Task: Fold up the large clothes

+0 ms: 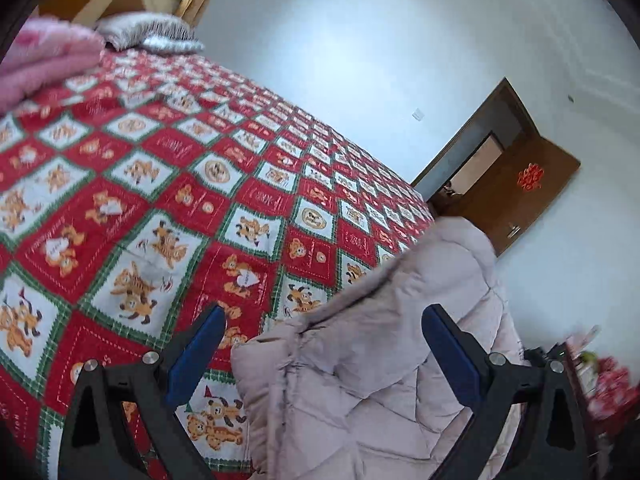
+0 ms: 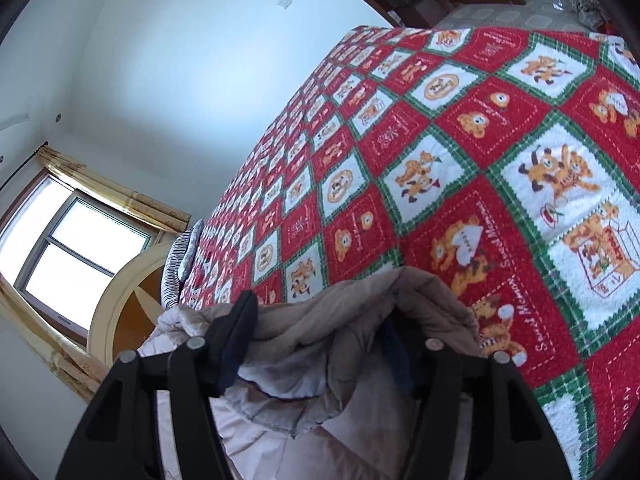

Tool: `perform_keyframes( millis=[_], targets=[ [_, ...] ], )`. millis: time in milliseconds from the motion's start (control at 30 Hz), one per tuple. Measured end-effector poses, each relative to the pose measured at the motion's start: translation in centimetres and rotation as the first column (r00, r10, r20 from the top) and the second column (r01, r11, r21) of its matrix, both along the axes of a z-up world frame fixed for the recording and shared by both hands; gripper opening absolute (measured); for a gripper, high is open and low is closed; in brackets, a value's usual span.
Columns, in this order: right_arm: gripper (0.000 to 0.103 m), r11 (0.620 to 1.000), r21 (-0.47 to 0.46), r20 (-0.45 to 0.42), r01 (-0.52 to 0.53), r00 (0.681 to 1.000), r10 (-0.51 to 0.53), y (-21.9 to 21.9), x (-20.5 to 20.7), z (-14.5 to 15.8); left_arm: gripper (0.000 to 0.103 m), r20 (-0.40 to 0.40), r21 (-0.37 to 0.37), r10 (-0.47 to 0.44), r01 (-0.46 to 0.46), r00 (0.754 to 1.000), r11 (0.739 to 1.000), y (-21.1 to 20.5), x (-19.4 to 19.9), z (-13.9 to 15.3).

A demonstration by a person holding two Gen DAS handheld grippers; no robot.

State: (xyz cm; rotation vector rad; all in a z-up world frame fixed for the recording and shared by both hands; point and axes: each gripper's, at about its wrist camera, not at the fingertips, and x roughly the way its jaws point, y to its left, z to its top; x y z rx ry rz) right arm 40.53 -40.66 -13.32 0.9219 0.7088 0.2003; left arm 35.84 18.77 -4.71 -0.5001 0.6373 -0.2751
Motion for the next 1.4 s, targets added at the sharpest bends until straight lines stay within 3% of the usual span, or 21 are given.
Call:
perform_keyframes(
  millis=[133,267,400,500,600,800,900,1000,1033,1100,1200,1300,1367,1400],
  targets=[
    [0.073,0.990,-0.141,0.006,0.017,1.000,-0.016,1.9,0.4,0.7,0.099,0.086,0.203,-0.017,-0.001,0.996,0.979,-5.7,-0.9,1.4],
    [0.073,0.973,-0.231,0.012,0.027,1.000,-0.025,3.2,0.6,1.0,0.099,0.064,0.336,-0.055,0.030,0.996,0.941,-9.6,0.0,0.3],
    [0.079,0.958,-0.278,0.071,0.061,0.997,-0.043,3.6,-0.8,2.3,0.099,0.024,0.481,-0.014,0.000,1.000,0.877,-12.0,1.8,-1.9],
    [0.085,0.933,-0.351,0.125,0.082,0.991,-0.040,4.8,-2.1,3.8,0.099,-0.003,0.491,0.007,-0.004,1.000,0.871,-12.3,2.6,-3.2],
    [0.098,0.907,-0.409,0.184,0.097,0.983,-0.022,6.1,-2.9,5.2,0.099,-0.022,0.491,0.018,-0.005,1.000,0.871,-12.2,3.0,-3.8],
    [0.100,0.885,-0.418,0.219,0.204,0.968,-0.119,5.4,-3.3,7.4,0.099,-0.066,0.487,0.039,-0.002,0.997,0.873,-12.4,3.6,-4.3],
    [0.100,0.885,-0.457,0.210,0.094,0.978,0.005,8.5,-4.5,8.3,0.099,-0.069,0.500,0.046,-0.005,0.997,0.866,-13.0,3.2,-3.6],
    [0.096,0.821,-0.566,0.159,-0.073,0.968,0.196,14.0,-5.5,7.2,0.099,-0.013,0.488,0.024,-0.015,1.000,0.873,-14.2,1.8,-1.8],
    [0.089,0.806,-0.580,0.136,-0.121,0.961,0.242,15.4,-5.6,6.5,0.099,0.009,0.491,0.004,-0.008,1.000,0.871,-14.9,1.3,-1.2],
    [0.086,0.781,-0.589,0.069,-0.208,0.950,0.306,17.6,-4.8,4.6,0.099,0.038,0.527,-0.039,0.013,0.999,0.850,-16.8,0.8,-0.5],
    [0.086,0.713,-0.666,0.003,-0.220,0.955,0.297,19.1,-2.6,2.7,0.099,0.068,0.636,-0.076,0.015,0.995,0.771,-19.9,1.5,-1.0],
    [0.086,0.700,-0.675,-0.055,-0.235,0.961,0.269,18.7,-0.2,1.3,0.099,0.038,0.711,-0.054,0.011,0.998,0.703,-21.2,3.7,-2.9],
    [0.086,0.710,-0.670,-0.052,-0.217,0.968,0.246,18.2,0.7,0.5,0.099,-0.012,0.711,-0.021,0.024,1.000,0.703,-21.1,5.5,-4.6],
    [0.086,0.714,-0.665,-0.054,-0.218,0.968,0.246,18.0,0.6,0.2,0.099,-0.050,0.689,-0.011,0.042,0.999,0.724,-20.7,6.4,-5.5]
  ],
)
